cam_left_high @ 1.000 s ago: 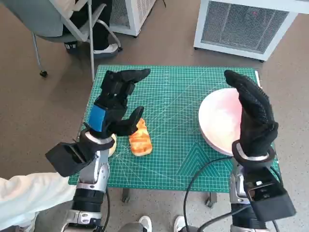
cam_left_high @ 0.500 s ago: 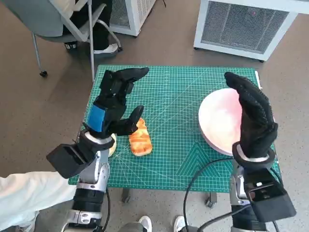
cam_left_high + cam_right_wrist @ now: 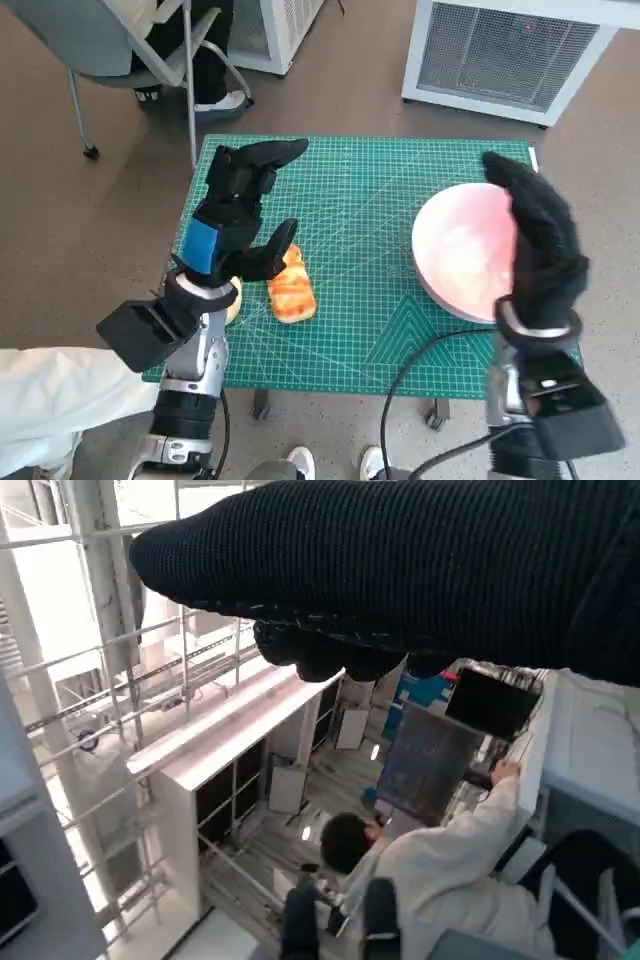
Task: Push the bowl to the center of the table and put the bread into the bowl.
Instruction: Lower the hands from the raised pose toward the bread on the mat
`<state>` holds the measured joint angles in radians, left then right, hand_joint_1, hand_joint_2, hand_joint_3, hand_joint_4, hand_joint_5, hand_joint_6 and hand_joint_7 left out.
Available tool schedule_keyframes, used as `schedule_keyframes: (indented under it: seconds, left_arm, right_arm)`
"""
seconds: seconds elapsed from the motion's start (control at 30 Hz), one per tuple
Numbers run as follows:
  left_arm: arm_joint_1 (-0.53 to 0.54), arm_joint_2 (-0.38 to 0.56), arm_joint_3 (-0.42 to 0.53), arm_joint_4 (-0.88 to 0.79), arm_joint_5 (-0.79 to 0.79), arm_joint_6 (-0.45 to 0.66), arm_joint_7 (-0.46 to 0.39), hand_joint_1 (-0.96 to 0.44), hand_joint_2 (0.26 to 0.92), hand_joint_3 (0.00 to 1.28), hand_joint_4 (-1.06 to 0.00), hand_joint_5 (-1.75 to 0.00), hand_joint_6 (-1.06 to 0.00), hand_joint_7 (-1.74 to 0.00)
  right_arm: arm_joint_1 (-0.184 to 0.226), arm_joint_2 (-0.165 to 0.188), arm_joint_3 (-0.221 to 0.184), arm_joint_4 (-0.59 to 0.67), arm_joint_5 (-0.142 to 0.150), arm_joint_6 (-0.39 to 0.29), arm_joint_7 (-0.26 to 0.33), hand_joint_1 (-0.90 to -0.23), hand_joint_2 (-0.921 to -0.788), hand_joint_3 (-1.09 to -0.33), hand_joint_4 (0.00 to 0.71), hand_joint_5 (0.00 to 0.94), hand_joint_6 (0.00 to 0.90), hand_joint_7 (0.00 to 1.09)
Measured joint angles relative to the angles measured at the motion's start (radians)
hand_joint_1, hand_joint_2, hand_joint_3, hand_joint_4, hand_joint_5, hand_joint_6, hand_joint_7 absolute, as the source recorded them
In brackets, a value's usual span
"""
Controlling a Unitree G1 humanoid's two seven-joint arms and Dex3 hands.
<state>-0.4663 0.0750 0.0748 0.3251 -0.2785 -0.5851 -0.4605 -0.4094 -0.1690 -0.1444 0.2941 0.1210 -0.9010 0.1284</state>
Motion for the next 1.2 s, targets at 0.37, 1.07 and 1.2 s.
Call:
schedule_keyframes:
  seconds: [0.37,1.07,1.2]
  left_arm:
    - [0.009,-0.001,0.001,-0.014,0.000,0.000,0.001,-0.27,0.696,0.80,0.00,-0.74,0.00,-1.00]
    - [0.033,0.003,0.002,-0.056,-0.004,0.026,0.011,-0.25,0.712,0.79,0.00,-0.71,0.00,-0.97]
    - [0.035,0.004,0.004,-0.059,-0.009,0.034,0.009,-0.26,0.714,0.78,0.00,-0.71,0.00,-0.97]
  right_arm:
    - [-0.034,-0.077,-0.176,0.261,-0.121,-0.076,-0.193,-0.370,-0.921,-0.541,0.379,0.004,0.165,0.60]
    - [-0.171,-0.221,-0.292,0.816,-0.027,-0.017,-0.269,-0.330,-0.921,-0.531,0.373,0.000,0.322,0.31]
    - [-0.186,-0.221,-0.294,0.871,-0.002,0.023,-0.237,-0.322,-0.921,-0.535,0.373,0.000,0.335,0.29]
